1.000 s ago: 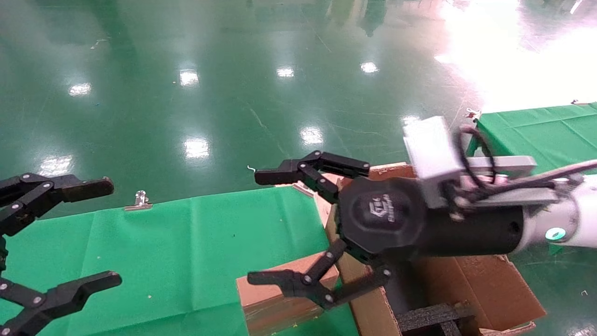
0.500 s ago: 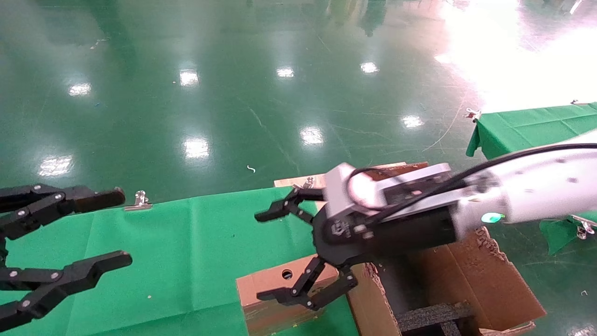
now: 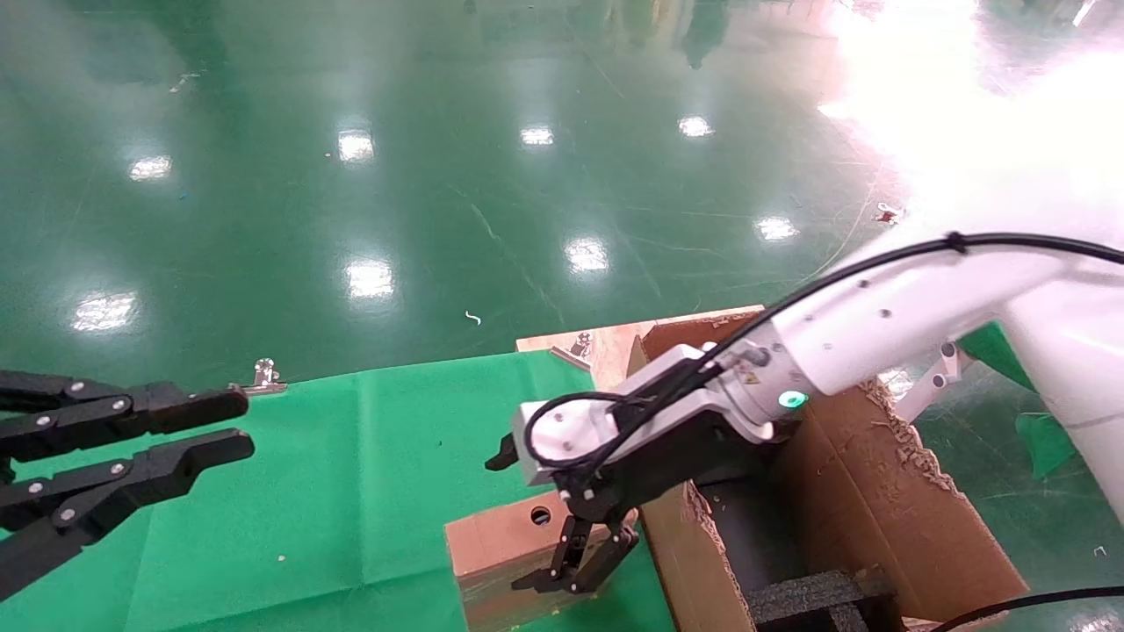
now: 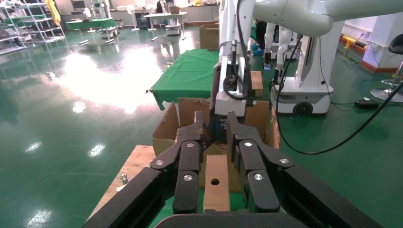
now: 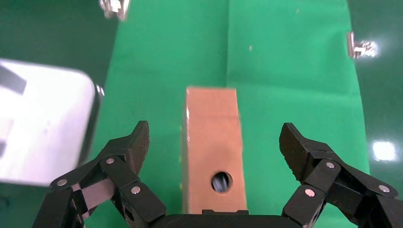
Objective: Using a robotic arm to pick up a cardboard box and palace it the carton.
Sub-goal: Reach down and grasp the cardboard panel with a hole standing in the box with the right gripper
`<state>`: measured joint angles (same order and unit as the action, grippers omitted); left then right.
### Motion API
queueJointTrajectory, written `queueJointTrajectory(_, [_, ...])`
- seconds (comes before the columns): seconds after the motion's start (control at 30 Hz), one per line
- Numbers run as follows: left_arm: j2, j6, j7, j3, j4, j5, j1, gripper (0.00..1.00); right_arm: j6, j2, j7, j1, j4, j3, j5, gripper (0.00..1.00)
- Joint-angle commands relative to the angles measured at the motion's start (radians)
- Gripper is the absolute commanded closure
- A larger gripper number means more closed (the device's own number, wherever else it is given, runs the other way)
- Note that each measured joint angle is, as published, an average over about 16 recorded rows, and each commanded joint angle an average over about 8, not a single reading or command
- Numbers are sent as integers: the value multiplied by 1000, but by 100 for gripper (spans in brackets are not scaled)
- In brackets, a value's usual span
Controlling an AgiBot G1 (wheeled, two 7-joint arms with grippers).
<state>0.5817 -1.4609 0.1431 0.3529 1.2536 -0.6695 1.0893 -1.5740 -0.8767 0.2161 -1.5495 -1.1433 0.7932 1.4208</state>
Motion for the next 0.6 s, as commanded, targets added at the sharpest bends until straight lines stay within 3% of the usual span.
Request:
queueJointTrajectory(0.03, [0, 0, 0, 0, 0, 0, 0, 100, 3, -18, -2, -25, 4, 35, 36, 0])
queueJointTrajectory(0.4, [0, 0, 0, 0, 0, 0, 0, 97, 7, -98, -9, -102, 20, 170, 169, 0])
queueJointTrajectory(0.6, [0, 0, 0, 0, 0, 0, 0, 24, 12, -127, -23, -117, 39, 212, 192, 0])
